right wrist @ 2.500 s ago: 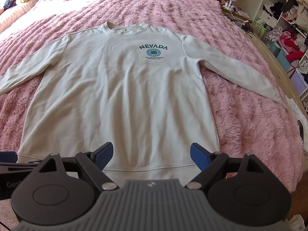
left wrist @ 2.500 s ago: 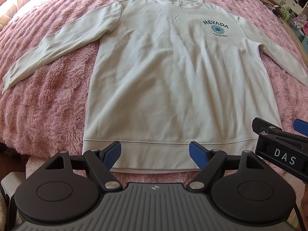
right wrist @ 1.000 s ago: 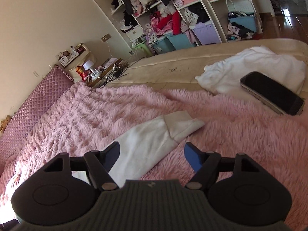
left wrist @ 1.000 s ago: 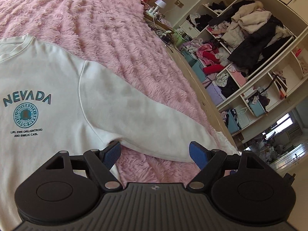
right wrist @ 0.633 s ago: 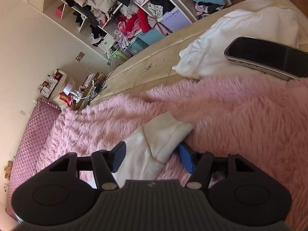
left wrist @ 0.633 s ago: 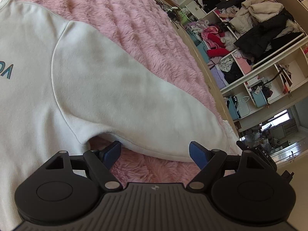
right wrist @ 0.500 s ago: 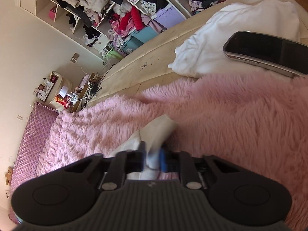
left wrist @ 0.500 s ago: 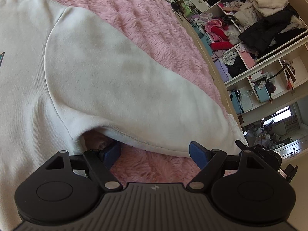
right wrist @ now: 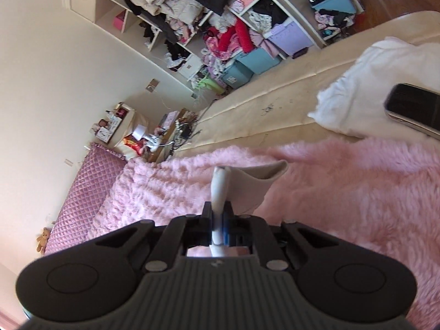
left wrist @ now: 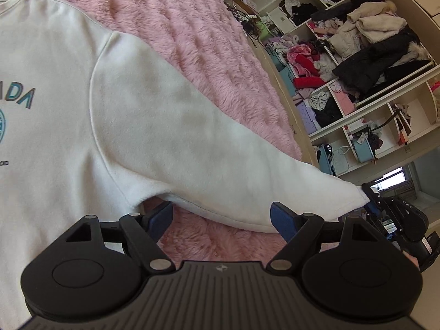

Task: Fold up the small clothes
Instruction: 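Carry the held sleeve across the sweatshirt body and open the right gripper, then move the left gripper to the other sleeve cuff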

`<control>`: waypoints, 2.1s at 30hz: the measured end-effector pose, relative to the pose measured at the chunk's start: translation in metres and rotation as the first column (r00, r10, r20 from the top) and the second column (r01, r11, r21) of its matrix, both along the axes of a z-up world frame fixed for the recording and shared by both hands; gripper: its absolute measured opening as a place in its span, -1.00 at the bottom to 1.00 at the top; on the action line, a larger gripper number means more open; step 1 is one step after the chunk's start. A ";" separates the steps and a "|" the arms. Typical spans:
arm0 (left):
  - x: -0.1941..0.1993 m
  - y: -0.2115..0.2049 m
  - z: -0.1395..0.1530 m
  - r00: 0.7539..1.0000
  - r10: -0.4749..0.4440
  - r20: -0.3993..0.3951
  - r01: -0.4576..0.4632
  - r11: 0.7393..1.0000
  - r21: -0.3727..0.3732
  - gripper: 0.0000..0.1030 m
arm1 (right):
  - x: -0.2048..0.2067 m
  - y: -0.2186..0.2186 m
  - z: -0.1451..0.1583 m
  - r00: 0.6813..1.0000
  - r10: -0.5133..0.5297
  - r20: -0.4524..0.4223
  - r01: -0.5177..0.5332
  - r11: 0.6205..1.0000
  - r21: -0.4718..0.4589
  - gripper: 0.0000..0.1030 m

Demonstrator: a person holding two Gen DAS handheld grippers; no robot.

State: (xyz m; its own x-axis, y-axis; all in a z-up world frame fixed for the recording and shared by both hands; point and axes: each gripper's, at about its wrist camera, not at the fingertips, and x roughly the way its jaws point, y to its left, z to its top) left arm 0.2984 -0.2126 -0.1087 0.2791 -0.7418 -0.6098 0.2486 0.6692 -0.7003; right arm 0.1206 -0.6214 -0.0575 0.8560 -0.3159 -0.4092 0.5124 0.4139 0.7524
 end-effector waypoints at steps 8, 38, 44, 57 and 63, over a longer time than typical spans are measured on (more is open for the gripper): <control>-0.053 0.136 0.020 0.984 0.171 0.050 -0.172 0.985 0.018 0.82 | 0.051 0.134 0.079 0.954 0.242 0.178 -0.231 0.969 -0.084 -0.96; -0.121 0.413 -0.014 0.776 0.629 0.035 -0.621 0.773 -0.127 0.82 | 0.073 0.545 -0.051 0.443 0.895 -0.042 -0.894 0.438 -0.099 0.03; -0.091 0.407 -0.026 0.770 0.637 0.036 -0.634 0.770 -0.080 0.82 | 0.065 0.452 -0.033 0.583 0.799 -0.147 -0.812 0.569 -0.130 0.05; -0.053 0.411 -0.045 0.737 0.675 -0.035 -0.672 0.726 -0.146 0.78 | 0.048 0.384 -0.055 0.698 0.662 -0.272 -0.713 0.678 -0.179 0.07; -0.051 0.411 -0.037 0.740 0.672 0.000 -0.658 0.725 -0.205 -0.95 | 0.060 0.376 -0.053 0.738 0.605 -0.299 -0.670 0.707 -0.224 0.12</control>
